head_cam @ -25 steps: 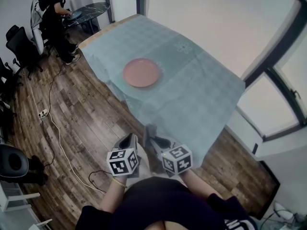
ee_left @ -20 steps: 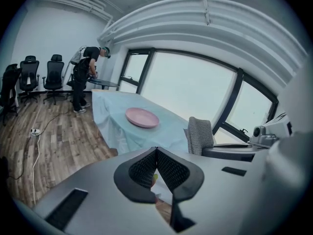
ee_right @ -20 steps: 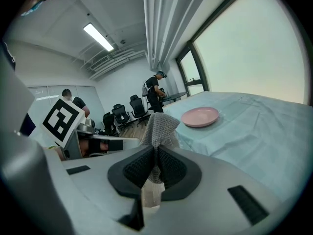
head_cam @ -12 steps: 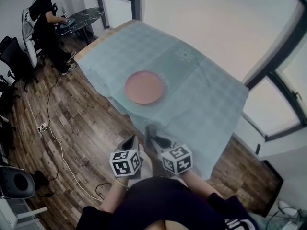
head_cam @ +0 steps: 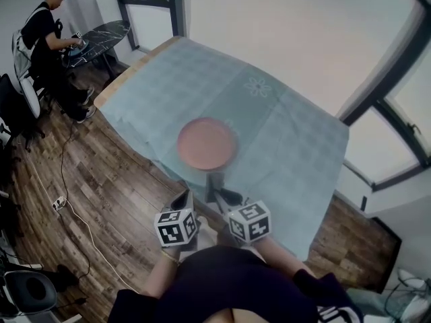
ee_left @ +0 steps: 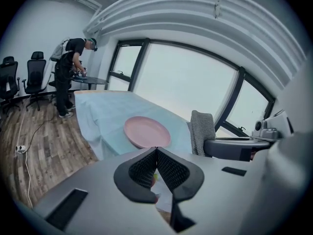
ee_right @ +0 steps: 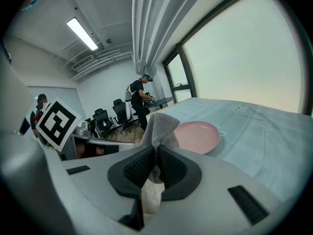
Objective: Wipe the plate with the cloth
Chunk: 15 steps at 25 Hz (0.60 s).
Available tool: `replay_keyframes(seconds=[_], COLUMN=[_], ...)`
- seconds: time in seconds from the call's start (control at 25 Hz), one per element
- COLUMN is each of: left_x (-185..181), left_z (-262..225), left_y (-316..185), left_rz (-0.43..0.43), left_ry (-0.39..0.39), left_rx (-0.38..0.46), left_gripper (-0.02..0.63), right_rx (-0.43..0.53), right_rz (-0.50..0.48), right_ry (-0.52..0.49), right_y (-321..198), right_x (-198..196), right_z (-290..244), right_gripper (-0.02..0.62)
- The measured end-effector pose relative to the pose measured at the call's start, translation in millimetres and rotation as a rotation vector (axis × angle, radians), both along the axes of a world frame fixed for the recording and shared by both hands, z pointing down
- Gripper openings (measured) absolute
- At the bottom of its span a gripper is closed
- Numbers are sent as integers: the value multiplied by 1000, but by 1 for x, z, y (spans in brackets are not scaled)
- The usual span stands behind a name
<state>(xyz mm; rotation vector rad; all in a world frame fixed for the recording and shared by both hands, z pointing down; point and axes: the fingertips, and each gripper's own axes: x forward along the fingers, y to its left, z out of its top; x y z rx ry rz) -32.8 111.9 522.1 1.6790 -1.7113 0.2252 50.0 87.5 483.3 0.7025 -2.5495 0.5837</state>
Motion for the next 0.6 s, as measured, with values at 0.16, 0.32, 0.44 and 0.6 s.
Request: replay_keyframes(seconds=[0.16, 0.32, 0.44, 0.6], left_x=[-18, -31, -43, -57], left_z=[2, 6, 10, 14], left_y=[-23, -48, -66, -84], left_rz=[37, 68, 92, 120], left_ry=[2, 6, 4, -4], left_rx=[-5, -11, -17, -28], left_gripper=[14, 14, 14, 14], right_rx=[-1, -12, -9, -3], right_rz=[37, 66, 94, 137], right_ry=[13, 11, 17, 20], right_y=[-21, -44, -61, -83], right_x=[-14, -24, -34, -42], right_z=[3, 4, 6, 7], right_gripper=[32, 32, 32, 32])
